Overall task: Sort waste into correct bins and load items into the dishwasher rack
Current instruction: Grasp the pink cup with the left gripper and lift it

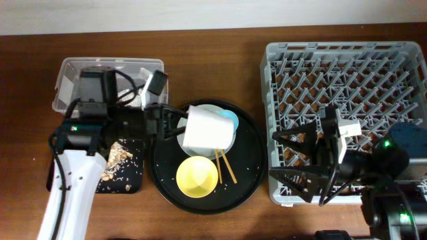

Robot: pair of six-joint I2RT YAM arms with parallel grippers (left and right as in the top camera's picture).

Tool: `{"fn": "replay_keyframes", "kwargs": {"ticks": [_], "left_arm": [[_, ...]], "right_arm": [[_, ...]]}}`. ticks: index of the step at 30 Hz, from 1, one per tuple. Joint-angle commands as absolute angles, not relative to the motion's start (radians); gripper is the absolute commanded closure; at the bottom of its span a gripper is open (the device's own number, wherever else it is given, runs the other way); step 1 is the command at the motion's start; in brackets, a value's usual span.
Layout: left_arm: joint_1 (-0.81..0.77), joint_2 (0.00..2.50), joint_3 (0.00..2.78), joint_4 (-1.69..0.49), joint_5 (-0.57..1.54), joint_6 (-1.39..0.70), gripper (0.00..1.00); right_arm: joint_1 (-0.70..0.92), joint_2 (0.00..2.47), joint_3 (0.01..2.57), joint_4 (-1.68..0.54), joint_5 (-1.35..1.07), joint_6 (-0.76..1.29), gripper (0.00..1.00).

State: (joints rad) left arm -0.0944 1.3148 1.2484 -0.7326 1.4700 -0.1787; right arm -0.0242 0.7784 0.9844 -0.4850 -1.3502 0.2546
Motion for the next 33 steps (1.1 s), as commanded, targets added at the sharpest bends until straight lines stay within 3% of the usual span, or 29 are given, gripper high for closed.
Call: {"fn": "replay_keyframes", "kwargs": {"ticks": [1, 8, 13, 18, 20, 21, 27, 33], "left_arm": [[-0.172, 1.310, 1.257, -0.676, 1.496, -0.175, 1.00], [-0.311, 1.310, 1.256, -0.413, 1.382, -0.376, 1.00], [-0.336, 1.310, 1.257, -0.398, 1.396, -0.383, 1.00], [-0.382, 1.309, 1.257, -0.402, 1.402, -0.415, 1.00], [-0.384, 1.309, 1.257, -0.402, 1.402, -0.415, 1.00], [-0.384, 1.309, 1.257, -0.402, 1.402, -0.415, 1.00], [-0.384, 1.309, 1.257, -0.402, 1.402, -0.415, 1.00], [-0.384, 1.309, 1.257, -0.401, 1.398, -0.414, 1.00]], "right_arm": [[-0.020, 0.785, 1.002, -0.482, -1.426, 0.244, 0.02], [0.063, 0.787, 0.953, -0.474, -1.404, 0.241, 0.00], [0.183, 0.788, 0.953, -0.358, -1.298, 0.241, 0.00], [0.185, 0.834, 0.953, -0.305, -1.259, 0.241, 0.01], [0.185, 0.860, 0.953, -0.293, -1.259, 0.241, 0.06], [0.185, 0.871, 0.953, -0.290, -1.259, 0.241, 0.15], [0.185, 0.872, 0.953, -0.162, -1.328, 0.245, 0.28], [0.185, 0.872, 0.953, -0.254, -1.332, 0.244, 0.27]]}}
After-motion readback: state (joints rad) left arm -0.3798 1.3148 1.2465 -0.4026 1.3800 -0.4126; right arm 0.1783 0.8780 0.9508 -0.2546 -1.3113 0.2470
